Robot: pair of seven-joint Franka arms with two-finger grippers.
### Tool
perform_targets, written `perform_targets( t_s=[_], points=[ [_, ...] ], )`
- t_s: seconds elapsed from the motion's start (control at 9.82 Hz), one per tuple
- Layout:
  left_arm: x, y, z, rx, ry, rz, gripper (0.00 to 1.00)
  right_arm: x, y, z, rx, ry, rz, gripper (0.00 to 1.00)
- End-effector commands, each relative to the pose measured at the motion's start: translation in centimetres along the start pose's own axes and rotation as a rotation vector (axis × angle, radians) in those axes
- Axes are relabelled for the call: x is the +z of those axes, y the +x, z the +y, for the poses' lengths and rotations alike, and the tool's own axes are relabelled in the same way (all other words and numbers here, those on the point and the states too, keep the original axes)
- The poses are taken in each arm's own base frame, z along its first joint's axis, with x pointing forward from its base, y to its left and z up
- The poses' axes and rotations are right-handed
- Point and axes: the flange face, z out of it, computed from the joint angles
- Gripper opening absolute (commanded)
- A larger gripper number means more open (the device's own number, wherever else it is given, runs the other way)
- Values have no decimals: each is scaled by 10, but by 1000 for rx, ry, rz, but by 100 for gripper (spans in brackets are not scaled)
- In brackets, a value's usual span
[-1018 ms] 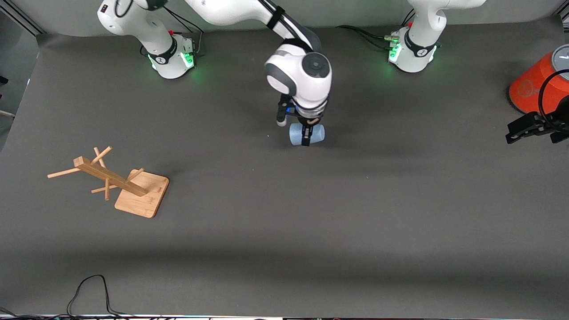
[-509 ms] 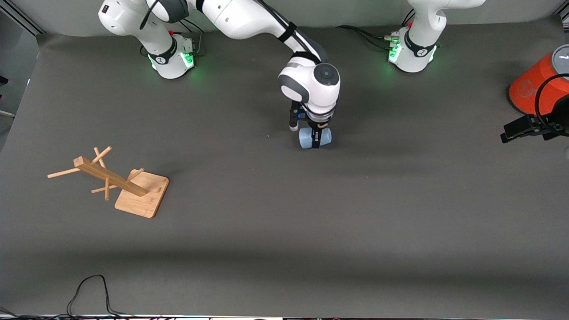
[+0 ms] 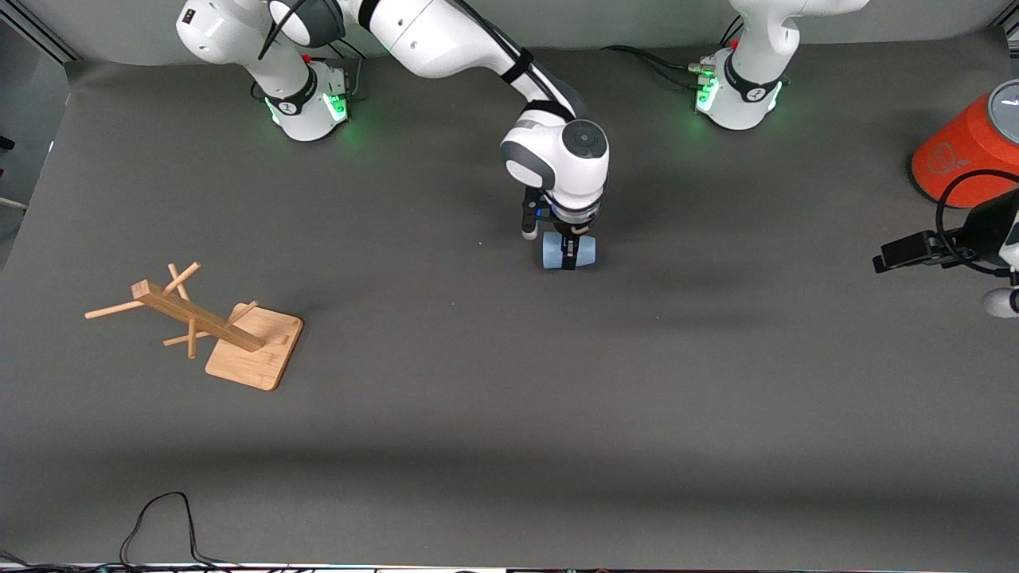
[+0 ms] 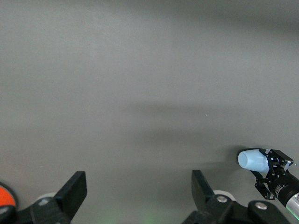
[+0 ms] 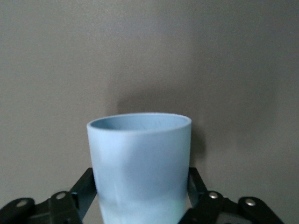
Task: Rotate and upright cup with both arms
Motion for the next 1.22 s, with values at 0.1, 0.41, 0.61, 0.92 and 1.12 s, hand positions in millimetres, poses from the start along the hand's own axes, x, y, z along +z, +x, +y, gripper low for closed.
perform_targets(
  t_s=[0.1, 0.41, 0.61, 0.92, 1.12],
  points=[
    [30, 10, 44, 58, 19, -32, 100, 1, -5, 0, 40, 26, -5, 99],
    [46, 16, 65, 92, 24, -43, 100, -33, -5, -9, 46, 38, -25, 100],
    [57, 16, 76, 106, 30, -55, 100, -81, 6, -27, 63, 33, -15, 100],
    [75, 15, 101, 129, 33, -69, 100, -177, 66, -84, 7, 66, 77, 100],
    [101, 16, 133, 98, 48, -96, 100, -243, 138, -132, -160, 1, 108, 100]
  ],
)
